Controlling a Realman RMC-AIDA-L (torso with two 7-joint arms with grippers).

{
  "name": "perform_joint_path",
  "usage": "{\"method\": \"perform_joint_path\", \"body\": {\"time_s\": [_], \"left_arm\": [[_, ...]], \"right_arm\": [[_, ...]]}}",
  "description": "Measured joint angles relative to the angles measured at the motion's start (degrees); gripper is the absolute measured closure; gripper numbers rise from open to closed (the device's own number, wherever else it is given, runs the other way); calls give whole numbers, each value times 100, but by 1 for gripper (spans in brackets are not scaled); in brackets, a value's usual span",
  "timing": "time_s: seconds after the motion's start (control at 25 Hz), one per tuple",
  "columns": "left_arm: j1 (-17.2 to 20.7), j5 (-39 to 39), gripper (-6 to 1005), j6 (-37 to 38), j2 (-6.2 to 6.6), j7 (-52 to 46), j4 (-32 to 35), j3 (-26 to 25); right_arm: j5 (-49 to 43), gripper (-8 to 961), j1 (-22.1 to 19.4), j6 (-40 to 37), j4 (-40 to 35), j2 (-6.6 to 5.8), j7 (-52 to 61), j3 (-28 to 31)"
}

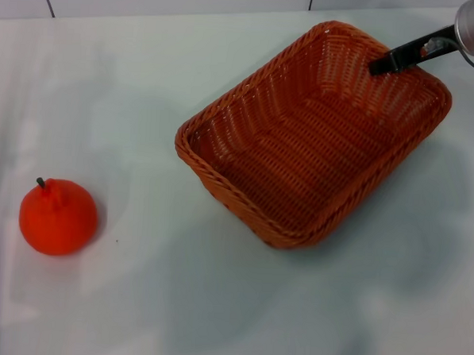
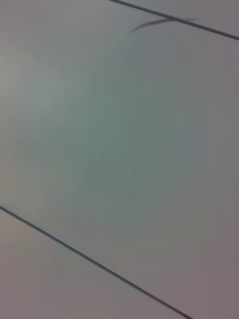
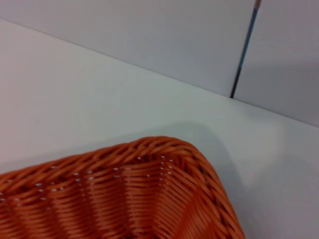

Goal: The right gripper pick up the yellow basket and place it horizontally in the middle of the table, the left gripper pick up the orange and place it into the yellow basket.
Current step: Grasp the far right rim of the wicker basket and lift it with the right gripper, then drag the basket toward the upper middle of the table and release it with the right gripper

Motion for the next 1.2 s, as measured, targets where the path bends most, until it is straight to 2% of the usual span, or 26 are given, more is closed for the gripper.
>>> {"method": "perform_joint_path", "body": {"time_s": [0.08, 0.2, 0.4, 0.64, 0.88, 1.2], "left_arm": [[0, -12, 351, -26, 0, -1, 0, 0], [0, -18, 350, -42, 0, -1, 0, 0], [-3, -28, 351, -57, 0, -1, 0, -7], [-16, -29, 351, -72, 0, -1, 0, -9], [-37, -28, 350, -126, 0, -1, 0, -9], [-92, 4, 353, -186, 0, -1, 0, -9]], "right_arm": [[131, 285, -51, 80, -5, -40, -34, 8], [214, 497, -126, 146, -11, -86, -55, 2], [403, 701, -276, 316, -29, -177, -112, 22], [949, 742, -564, 839, -232, -269, -131, 98], [2038, 747, -988, 1704, -755, -309, -415, 565], [3401, 754, -1361, 2077, -862, -293, -688, 986]]}}
